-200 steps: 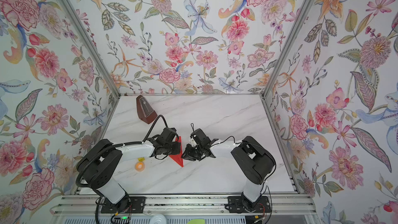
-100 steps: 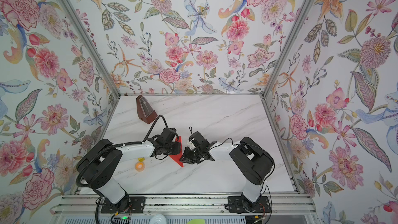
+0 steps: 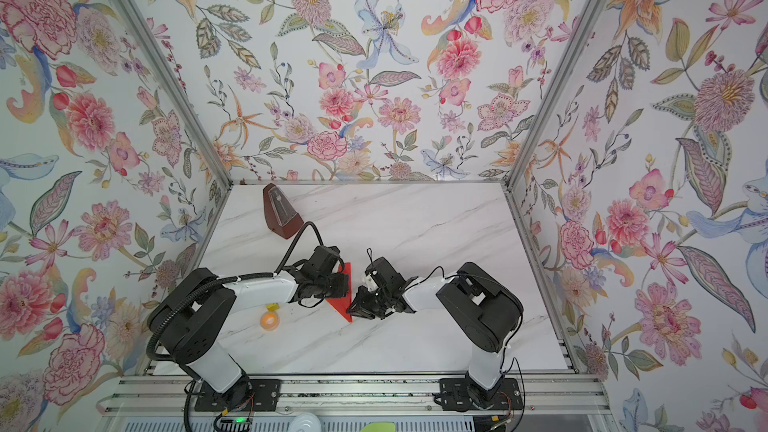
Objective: Fold a paper plane with a square sheet of paper (fold left side to right side)
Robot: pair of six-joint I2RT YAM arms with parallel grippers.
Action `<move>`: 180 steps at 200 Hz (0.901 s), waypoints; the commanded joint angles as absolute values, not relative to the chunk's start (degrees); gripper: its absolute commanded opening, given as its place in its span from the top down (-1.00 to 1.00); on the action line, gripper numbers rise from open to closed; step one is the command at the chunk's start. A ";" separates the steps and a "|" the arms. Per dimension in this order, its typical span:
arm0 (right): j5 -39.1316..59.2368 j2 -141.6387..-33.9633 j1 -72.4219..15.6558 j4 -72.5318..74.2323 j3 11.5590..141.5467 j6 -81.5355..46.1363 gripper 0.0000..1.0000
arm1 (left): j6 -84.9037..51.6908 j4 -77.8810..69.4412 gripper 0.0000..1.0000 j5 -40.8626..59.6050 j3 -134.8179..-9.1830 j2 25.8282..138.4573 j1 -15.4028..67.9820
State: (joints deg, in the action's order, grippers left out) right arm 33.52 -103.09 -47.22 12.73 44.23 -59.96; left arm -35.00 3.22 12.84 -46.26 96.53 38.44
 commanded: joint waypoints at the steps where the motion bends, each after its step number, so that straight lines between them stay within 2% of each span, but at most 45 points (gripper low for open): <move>1: 33.40 -104.75 -47.28 11.31 42.89 -60.11 0.76 | -35.77 6.33 1.00 11.84 -45.60 96.13 37.55; 21: 32.98 -105.40 -47.22 10.34 42.95 -59.93 0.90 | -35.78 6.48 1.00 11.78 -46.05 95.72 37.49; 65: 32.80 -106.26 -47.20 9.13 43.05 -59.44 0.97 | -35.47 7.03 1.00 11.60 -47.02 95.54 37.35; 74: 32.78 -106.35 -47.15 8.80 43.15 -59.29 0.91 | -35.49 6.93 1.00 11.60 -47.02 95.61 37.27; 90: 32.78 -106.42 -47.11 8.45 43.29 -59.33 0.65 | -35.43 6.86 1.00 11.69 -47.11 95.58 37.22; 180: 32.70 -106.83 -47.11 6.94 43.51 -58.74 0.68 | -36.15 6.15 1.00 10.55 -46.58 94.27 36.74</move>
State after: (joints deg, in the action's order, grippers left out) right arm 35.09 -104.16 -47.11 13.54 44.31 -59.75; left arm -35.46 4.47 12.99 -46.54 96.20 37.76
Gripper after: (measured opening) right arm 0.159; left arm 0.048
